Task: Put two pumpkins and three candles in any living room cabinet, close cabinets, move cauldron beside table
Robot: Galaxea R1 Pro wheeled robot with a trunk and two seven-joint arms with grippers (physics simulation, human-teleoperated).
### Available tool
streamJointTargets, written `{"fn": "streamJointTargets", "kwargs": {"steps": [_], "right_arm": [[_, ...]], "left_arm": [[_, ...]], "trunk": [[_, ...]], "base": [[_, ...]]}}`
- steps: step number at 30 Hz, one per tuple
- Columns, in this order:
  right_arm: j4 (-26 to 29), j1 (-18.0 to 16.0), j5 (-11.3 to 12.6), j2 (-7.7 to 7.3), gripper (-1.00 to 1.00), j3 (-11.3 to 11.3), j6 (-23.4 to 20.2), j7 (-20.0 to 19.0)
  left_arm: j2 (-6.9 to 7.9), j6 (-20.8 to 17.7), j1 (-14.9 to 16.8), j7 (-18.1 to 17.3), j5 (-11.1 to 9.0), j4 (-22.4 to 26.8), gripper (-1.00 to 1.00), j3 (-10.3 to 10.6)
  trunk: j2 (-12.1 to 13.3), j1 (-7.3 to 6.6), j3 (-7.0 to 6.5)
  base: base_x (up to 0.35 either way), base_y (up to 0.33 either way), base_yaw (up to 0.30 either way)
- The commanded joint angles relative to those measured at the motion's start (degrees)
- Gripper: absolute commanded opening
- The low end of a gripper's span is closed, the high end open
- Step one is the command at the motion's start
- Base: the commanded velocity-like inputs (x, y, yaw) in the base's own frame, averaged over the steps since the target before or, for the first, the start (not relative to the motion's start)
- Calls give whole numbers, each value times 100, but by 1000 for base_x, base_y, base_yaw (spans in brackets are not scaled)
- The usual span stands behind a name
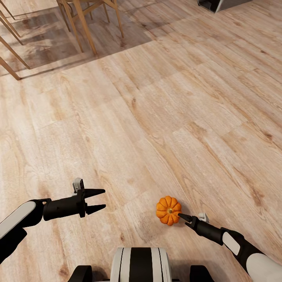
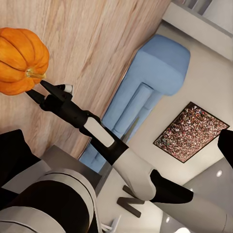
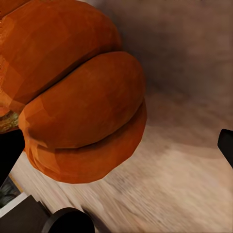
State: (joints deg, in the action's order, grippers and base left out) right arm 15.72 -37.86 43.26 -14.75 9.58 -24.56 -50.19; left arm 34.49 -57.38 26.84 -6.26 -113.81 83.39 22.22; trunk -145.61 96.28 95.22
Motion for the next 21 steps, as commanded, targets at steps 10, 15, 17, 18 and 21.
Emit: {"fn": "streamJointTargets", "kwargs": {"steps": [10,15,17,18,21], "right_arm": [[9,-2,60,-11,100,35,-40,-11],[9,-2,60,-18,100,35,-40,-21],[10,-2,60,-14,100,36,-31,-23],[10,-2,60,-13,100,38,-28,-24],[22,-2,60,-11,100,165,9,-93]], "left_arm": [[5,-1,3,-60,44,0,100,10],[5,-1,5,-60,44,1,100,11],[5,-1,3,-60,44,2,100,11],[5,-1,3,-60,44,2,100,11],[5,-1,5,-60,44,7,100,11]], "trunk": [[-1,-1,3],[-1,-1,3],[-1,-1,3],[-1,-1,3],[-1,-1,3]], "base": [[0,0,0],[0,0,0],[0,0,0],[0,0,0],[0,0,0]]}}
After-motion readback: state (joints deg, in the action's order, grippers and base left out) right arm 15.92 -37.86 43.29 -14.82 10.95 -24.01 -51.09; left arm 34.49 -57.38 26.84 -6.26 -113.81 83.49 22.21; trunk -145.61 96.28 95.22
